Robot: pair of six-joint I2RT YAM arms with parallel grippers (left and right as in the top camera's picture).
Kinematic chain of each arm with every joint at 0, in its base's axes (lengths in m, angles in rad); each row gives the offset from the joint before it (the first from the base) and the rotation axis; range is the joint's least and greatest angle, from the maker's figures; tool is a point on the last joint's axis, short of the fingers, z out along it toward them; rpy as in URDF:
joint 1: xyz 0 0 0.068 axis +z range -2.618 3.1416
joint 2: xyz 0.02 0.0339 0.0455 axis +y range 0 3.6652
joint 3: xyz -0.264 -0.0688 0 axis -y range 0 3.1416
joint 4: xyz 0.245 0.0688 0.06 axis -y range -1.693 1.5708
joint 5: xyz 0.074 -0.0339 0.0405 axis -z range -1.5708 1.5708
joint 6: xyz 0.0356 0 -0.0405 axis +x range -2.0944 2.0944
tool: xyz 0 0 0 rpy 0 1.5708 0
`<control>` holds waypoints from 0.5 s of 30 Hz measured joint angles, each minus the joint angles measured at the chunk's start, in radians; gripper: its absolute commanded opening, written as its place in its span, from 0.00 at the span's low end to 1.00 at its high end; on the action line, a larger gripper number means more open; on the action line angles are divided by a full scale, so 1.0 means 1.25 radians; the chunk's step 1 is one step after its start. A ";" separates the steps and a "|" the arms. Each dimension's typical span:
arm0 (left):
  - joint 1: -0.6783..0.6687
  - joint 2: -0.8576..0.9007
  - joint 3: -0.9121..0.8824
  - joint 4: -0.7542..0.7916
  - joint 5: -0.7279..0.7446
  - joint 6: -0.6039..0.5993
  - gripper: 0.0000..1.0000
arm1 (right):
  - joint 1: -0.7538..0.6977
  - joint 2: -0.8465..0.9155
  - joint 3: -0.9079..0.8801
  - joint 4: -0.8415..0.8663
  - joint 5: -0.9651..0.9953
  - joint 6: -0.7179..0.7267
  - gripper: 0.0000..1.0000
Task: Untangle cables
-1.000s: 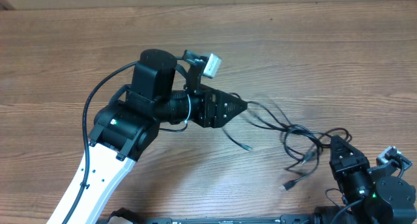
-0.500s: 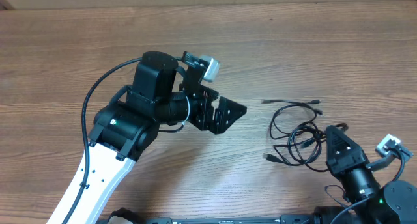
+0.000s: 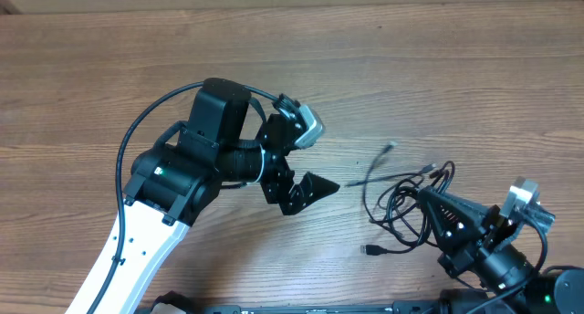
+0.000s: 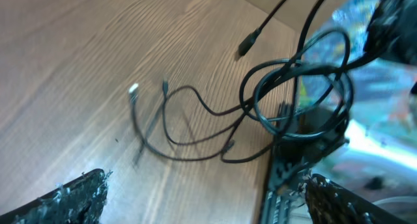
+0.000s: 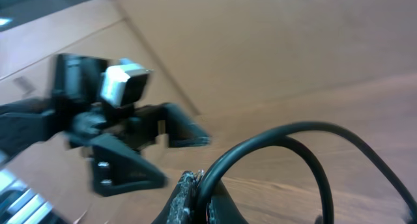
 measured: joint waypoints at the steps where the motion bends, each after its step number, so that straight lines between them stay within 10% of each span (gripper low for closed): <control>1: 0.000 0.000 0.000 -0.001 0.003 0.021 1.00 | 0.000 0.000 0.000 0.013 -0.013 -0.001 0.04; 15: 0.000 0.007 0.000 -0.003 0.186 0.284 1.00 | 0.000 0.001 0.000 0.199 -0.155 0.091 0.04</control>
